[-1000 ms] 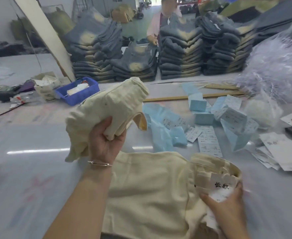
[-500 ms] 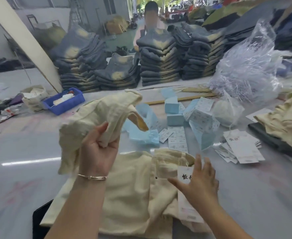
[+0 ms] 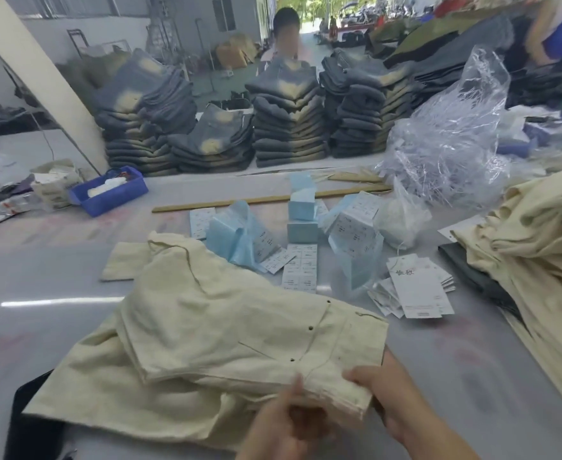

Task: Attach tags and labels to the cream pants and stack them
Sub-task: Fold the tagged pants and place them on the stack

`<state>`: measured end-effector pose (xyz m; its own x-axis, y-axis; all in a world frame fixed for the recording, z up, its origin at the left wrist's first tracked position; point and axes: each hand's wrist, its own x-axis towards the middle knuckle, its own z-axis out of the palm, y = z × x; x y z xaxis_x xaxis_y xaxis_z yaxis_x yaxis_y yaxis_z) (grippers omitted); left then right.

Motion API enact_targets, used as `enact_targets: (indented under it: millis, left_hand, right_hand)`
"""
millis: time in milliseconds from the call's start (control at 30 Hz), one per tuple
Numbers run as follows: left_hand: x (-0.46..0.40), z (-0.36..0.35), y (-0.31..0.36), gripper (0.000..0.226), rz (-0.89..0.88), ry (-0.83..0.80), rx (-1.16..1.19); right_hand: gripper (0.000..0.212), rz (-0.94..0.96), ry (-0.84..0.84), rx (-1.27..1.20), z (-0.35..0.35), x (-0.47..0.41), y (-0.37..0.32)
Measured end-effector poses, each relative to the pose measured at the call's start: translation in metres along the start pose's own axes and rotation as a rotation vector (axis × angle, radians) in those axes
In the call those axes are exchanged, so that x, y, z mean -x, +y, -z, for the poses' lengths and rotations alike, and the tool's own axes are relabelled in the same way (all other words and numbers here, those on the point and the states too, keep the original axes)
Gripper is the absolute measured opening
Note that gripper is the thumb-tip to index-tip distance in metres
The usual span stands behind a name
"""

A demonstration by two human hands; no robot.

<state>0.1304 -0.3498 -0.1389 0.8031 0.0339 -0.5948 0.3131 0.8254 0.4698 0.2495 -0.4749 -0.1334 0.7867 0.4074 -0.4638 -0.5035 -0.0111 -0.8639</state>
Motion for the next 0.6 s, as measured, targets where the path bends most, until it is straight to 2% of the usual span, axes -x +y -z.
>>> enact_targets:
  millis: [133,267,400,467,600]
  left_hand:
    - [0.007,0.029,0.038,0.047,-0.313,0.219,0.237]
    - [0.004,0.050,0.085,0.044,-0.364,0.323,0.265]
    - [-0.005,0.062,0.115,0.025,-0.472,0.450,0.167]
    - [-0.003,0.055,0.124,0.029,-0.508,0.433,0.165]
    - [0.016,0.034,0.125,0.042,-0.701,0.233,0.148]
  right_hand:
    - [0.056,-0.008,-0.028,-0.181,-0.001,0.001,-0.011]
    - [0.047,-0.009,-0.152,-0.224,0.004,0.002,-0.031]
    - [0.045,0.025,-0.188,-0.151,0.012,0.002,-0.048]
    - [0.046,0.036,-0.191,-0.134,0.019,0.002,-0.055]
    - [0.047,0.113,-0.184,-0.185,0.049,0.007,-0.071]
